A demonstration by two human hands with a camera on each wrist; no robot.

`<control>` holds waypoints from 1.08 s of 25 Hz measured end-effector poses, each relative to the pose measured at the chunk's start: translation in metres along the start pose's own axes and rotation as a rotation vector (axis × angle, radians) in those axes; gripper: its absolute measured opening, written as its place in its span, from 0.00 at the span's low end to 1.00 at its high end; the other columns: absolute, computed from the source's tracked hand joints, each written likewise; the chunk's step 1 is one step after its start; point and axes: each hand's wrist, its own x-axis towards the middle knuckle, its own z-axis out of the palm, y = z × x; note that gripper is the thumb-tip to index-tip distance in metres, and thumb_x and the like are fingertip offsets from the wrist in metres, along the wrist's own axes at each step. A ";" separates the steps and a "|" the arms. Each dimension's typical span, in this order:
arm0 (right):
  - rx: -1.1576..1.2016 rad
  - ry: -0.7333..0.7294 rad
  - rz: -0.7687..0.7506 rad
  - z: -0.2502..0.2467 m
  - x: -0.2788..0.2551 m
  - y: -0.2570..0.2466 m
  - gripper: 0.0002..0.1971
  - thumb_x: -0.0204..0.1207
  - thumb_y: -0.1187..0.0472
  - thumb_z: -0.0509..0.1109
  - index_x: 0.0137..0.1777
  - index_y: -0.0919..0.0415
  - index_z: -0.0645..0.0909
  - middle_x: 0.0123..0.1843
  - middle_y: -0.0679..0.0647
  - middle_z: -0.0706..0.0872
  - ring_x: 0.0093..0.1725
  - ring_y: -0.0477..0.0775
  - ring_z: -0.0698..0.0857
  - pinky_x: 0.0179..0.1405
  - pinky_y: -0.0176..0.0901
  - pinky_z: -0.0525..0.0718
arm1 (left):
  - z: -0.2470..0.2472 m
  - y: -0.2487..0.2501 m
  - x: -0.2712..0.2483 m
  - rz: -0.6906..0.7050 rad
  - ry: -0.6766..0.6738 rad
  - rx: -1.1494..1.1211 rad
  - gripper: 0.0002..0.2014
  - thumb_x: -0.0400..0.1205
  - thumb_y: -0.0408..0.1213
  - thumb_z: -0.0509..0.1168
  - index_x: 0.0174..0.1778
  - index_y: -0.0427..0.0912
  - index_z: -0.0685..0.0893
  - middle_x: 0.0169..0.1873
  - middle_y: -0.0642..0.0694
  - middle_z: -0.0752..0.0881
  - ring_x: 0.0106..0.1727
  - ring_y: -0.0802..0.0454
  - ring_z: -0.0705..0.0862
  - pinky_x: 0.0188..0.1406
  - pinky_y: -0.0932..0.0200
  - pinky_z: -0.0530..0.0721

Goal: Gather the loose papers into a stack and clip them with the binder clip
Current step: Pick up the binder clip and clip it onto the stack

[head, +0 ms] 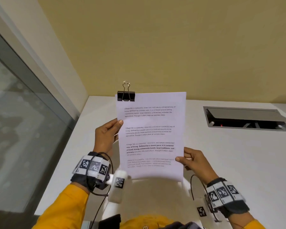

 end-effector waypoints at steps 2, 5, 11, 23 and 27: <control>0.039 0.047 -0.007 0.006 0.002 0.005 0.05 0.72 0.69 0.71 0.36 0.65 0.82 0.27 0.44 0.85 0.22 0.42 0.73 0.24 0.35 0.71 | -0.001 -0.003 0.000 -0.027 0.037 0.022 0.09 0.78 0.32 0.68 0.53 0.43 0.87 0.31 0.59 0.92 0.32 0.66 0.88 0.30 0.72 0.84; 0.051 0.059 -0.010 0.018 0.010 0.004 0.20 0.71 0.71 0.70 0.22 0.58 0.68 0.16 0.43 0.69 0.20 0.44 0.62 0.24 0.35 0.63 | -0.011 -0.015 -0.002 -0.094 0.083 0.049 0.13 0.77 0.34 0.69 0.58 0.41 0.85 0.44 0.50 0.93 0.41 0.58 0.89 0.42 0.66 0.85; 0.135 0.029 -0.013 0.060 0.051 -0.013 0.08 0.73 0.74 0.67 0.42 0.64 0.86 0.22 0.39 0.86 0.21 0.37 0.79 0.21 0.23 0.73 | -0.069 -0.049 -0.008 -0.295 0.047 0.181 0.15 0.77 0.26 0.67 0.61 0.36 0.82 0.48 0.39 0.89 0.36 0.55 0.90 0.34 0.64 0.86; -0.016 0.115 0.211 0.165 0.171 -0.015 0.06 0.69 0.71 0.71 0.33 0.65 0.86 0.16 0.45 0.74 0.23 0.50 0.70 0.31 0.44 0.76 | -0.168 -0.095 0.068 -0.374 0.179 0.343 0.21 0.76 0.17 0.63 0.66 0.31 0.78 0.52 0.29 0.83 0.51 0.33 0.84 0.30 0.58 0.91; -0.058 0.124 0.274 0.182 0.197 0.000 0.07 0.69 0.70 0.72 0.30 0.66 0.83 0.15 0.44 0.71 0.22 0.52 0.68 0.32 0.44 0.74 | -0.178 -0.105 0.089 -0.390 0.212 0.357 0.23 0.77 0.19 0.64 0.69 0.33 0.77 0.51 0.34 0.81 0.54 0.33 0.84 0.42 0.49 0.91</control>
